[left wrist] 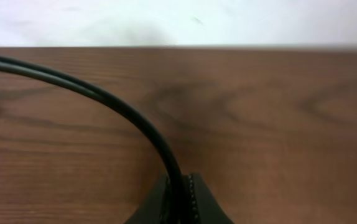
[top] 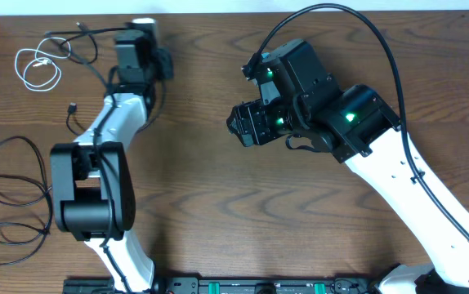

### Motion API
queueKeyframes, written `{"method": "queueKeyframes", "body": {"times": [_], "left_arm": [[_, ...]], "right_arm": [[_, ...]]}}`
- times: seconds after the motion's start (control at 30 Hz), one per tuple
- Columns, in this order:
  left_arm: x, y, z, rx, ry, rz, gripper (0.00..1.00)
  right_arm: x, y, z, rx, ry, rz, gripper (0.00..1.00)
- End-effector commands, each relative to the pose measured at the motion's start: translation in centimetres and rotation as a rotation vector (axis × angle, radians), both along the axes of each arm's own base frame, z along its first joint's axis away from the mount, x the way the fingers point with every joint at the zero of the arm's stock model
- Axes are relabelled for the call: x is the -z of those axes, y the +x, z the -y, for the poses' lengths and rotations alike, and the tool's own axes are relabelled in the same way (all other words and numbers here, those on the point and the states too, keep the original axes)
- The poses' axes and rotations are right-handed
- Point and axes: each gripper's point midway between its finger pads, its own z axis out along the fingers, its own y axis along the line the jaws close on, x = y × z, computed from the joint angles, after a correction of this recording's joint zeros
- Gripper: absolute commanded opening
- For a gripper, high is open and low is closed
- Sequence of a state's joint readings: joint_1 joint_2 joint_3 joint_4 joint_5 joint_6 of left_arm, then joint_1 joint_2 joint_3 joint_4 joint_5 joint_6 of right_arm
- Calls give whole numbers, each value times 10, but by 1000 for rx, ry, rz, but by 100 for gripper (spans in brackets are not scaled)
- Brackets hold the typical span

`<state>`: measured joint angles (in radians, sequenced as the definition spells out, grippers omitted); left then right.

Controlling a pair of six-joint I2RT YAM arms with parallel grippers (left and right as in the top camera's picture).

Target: Untangle cables

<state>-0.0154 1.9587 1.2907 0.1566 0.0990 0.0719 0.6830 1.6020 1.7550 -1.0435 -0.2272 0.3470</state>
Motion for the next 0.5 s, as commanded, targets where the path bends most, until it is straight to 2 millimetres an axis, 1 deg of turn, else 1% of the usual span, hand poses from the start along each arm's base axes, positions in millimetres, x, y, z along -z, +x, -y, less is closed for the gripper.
{"method": "queueKeyframes", "body": {"times": [0.0,0.1,0.23,0.27,0.33,0.4,0.47], "left_arm": [[5,0,-4,50,151,-8,8],[14,-2,-23,-18,177,-38,8],[31,-7,-36,-37,175,-94,9],[36,-10,-37,-41,173,-111,17],[46,-13,-40,-44,172,-143,37],[50,-16,-39,-37,168,-162,53],[51,-17,-33,-8,145,-164,56]], "right_arm": [[1,1,-1,-9,-12,14,72],[1,1,-1,-9,-13,13,72],[1,0,-1,-9,-13,12,72],[1,0,-1,-9,-13,12,71],[1,0,-1,-9,-13,12,72],[1,0,-1,-9,-14,12,71],[1,0,-1,-9,-14,12,71]]}}
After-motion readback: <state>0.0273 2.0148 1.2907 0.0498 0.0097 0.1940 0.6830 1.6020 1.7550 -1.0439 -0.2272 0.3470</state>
